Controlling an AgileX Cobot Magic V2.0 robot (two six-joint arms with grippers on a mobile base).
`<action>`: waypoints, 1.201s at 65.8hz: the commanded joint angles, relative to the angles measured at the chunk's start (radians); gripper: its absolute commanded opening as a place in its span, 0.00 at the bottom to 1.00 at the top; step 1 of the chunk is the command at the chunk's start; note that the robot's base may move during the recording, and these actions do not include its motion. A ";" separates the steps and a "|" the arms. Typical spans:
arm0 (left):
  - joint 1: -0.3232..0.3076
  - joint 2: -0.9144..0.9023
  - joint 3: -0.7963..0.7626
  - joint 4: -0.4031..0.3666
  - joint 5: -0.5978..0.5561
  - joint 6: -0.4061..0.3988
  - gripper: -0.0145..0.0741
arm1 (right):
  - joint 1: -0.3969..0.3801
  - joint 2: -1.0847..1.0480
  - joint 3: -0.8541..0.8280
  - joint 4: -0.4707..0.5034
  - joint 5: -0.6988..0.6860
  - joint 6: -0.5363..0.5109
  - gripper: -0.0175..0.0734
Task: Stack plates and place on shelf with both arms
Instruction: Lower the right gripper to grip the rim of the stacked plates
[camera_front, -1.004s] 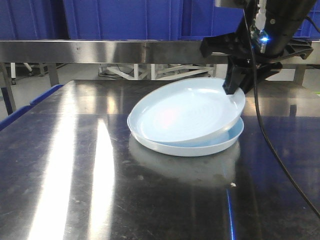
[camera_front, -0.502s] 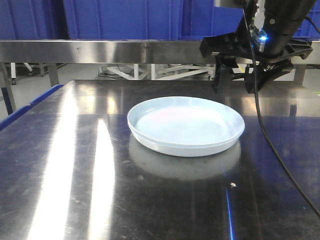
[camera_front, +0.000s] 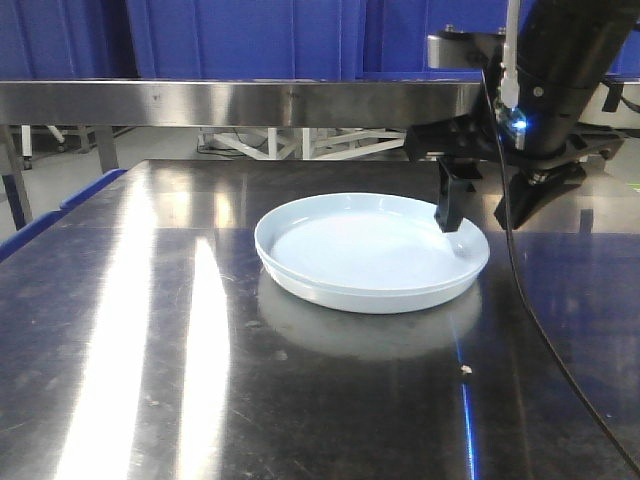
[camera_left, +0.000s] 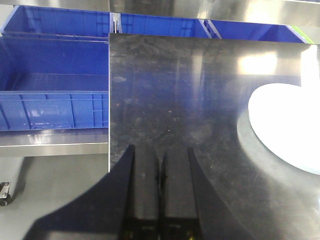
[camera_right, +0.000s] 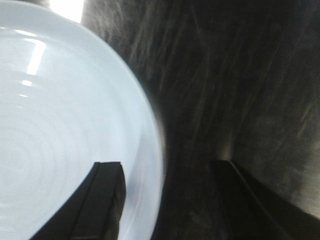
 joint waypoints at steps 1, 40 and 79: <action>0.005 0.001 -0.030 0.001 -0.089 -0.010 0.26 | -0.008 -0.039 -0.036 0.000 -0.033 -0.004 0.70; 0.005 0.001 -0.030 0.001 -0.089 -0.010 0.26 | -0.008 -0.020 -0.036 0.000 -0.053 -0.004 0.70; 0.005 0.001 -0.030 0.001 -0.089 -0.010 0.26 | -0.008 0.011 -0.036 0.000 -0.045 -0.004 0.70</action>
